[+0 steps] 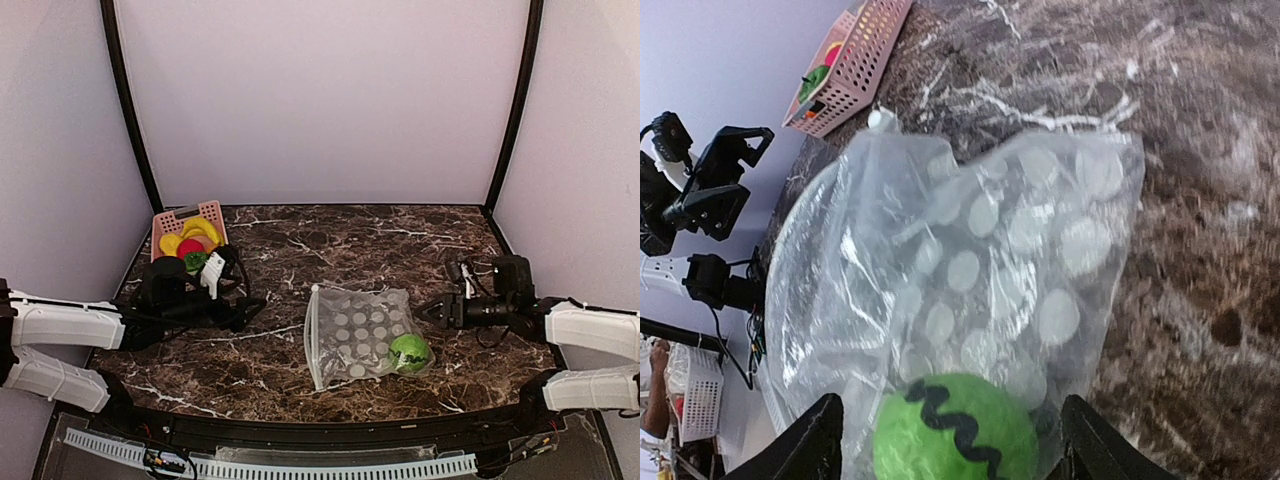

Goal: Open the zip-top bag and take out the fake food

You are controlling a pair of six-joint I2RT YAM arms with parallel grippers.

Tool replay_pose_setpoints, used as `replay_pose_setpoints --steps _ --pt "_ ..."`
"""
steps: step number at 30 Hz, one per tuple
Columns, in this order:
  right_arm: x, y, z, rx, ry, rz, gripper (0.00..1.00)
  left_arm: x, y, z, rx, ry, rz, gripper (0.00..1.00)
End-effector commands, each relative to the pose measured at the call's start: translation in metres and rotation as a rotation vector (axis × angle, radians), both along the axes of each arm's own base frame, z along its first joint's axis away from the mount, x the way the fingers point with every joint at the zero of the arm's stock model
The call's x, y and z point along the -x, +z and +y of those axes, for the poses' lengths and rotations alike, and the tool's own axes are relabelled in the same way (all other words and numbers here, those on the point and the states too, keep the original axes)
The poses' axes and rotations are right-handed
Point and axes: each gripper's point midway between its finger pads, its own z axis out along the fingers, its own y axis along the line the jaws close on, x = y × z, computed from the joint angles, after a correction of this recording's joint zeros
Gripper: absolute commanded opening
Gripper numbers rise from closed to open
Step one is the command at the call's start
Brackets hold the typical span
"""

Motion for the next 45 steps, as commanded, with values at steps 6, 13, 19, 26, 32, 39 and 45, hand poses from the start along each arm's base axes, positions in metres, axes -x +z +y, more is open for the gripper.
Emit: replay_pose_setpoints --steps 6,13,19,26,32,39,45 --pt "0.059 -0.037 -0.013 -0.012 0.032 0.181 0.71 0.047 -0.035 -0.069 -0.097 -0.346 -0.037 0.90" --pt "0.070 -0.040 -0.010 -0.041 0.067 0.208 0.67 0.055 -0.052 -0.101 -0.139 -0.480 -0.015 0.89" --pt "0.071 -0.048 -0.008 -0.047 0.088 0.216 0.53 0.061 -0.060 -0.130 -0.143 -0.548 -0.031 0.89" --pt "0.056 -0.054 -0.008 -0.022 0.052 0.210 0.16 0.062 -0.070 -0.158 -0.134 -0.608 -0.042 0.89" --pt "0.042 -0.058 -0.005 0.010 0.042 0.199 0.00 0.062 -0.066 -0.185 -0.081 -0.639 -0.077 0.90" --pt "0.029 -0.065 0.004 0.081 0.061 0.179 0.00 0.050 -0.066 -0.210 -0.038 -0.615 -0.104 0.94" --pt "0.020 -0.069 0.017 0.139 0.094 0.154 0.00 0.052 -0.064 -0.230 -0.038 -0.660 -0.141 0.99"
